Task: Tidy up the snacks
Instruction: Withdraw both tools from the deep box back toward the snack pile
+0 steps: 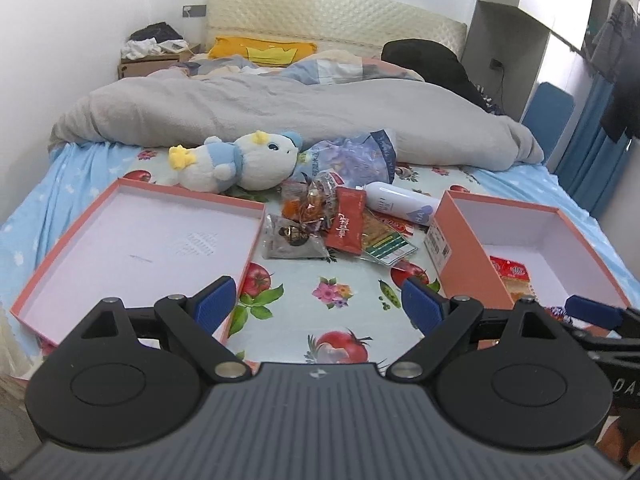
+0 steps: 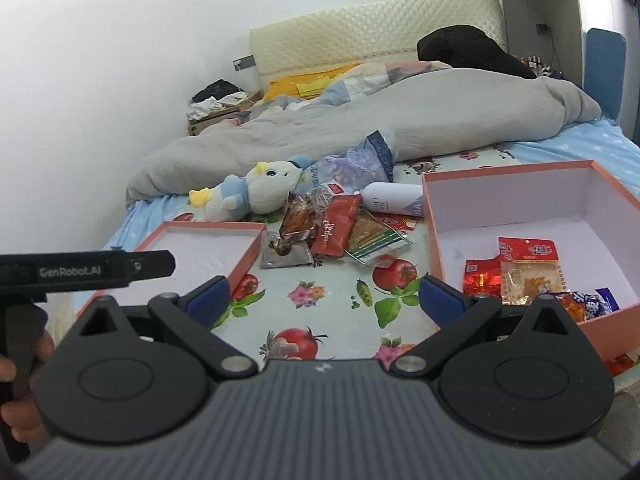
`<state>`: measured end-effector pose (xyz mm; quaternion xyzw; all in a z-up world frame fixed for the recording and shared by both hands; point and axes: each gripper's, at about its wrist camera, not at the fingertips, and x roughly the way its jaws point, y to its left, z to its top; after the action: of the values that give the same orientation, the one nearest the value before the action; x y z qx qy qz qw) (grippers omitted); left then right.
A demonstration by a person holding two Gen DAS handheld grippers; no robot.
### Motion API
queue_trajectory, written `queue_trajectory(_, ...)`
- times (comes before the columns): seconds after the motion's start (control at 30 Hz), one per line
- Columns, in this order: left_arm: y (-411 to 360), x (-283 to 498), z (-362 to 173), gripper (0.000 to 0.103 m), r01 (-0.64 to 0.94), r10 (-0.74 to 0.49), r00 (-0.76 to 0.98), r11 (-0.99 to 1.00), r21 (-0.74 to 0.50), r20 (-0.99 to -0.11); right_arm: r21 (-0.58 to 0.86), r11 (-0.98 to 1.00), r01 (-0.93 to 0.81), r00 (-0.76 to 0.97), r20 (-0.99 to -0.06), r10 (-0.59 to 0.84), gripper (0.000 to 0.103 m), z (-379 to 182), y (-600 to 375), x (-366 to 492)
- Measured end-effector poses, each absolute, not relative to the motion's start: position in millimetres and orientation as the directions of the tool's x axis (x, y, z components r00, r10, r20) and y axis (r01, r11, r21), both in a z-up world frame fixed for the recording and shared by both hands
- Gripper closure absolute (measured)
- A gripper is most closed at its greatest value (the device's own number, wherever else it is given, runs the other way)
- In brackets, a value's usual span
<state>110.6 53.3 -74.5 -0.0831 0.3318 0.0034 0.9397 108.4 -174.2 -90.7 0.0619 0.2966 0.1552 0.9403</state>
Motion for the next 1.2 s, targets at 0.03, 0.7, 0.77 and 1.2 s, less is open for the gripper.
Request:
queue_trajectory(0.03, 55.0, 111.6, -76.1, 0.011, -0.066, -0.048, 0.783, 0.985, -0.16, -0.62, 0.21, 0.944, -0.254, 0.775, -0.539, 0.329, 0.001, -91.9, -173.7, 109.8)
queue_trajectory(0.7, 68.1, 189.6, -160.1, 0.011, -0.118, -0.064, 0.739, 0.968, -0.222, -0.671, 0.197, 0.939, -0.281, 0.722, -0.601, 0.342, 0.02, -135.3, -159.1, 182.3)
queue_trajectory(0.77, 67.8, 200.8, -169.2, 0.011, -0.118, -0.066, 0.737, 0.967, -0.224, -0.673, 0.201, 0.935, -0.293, 0.712, -0.607, 0.354, 0.027, -141.4, -157.0, 191.7)
queue_trajectory(1.2, 54.3, 261.0, -221.1, 0.011, -0.108, -0.049, 0.727, 0.977, -0.185, -0.685, 0.184, 0.935, -0.305, 0.665, -0.662, 0.347, 0.028, -168.9, -151.3, 239.2)
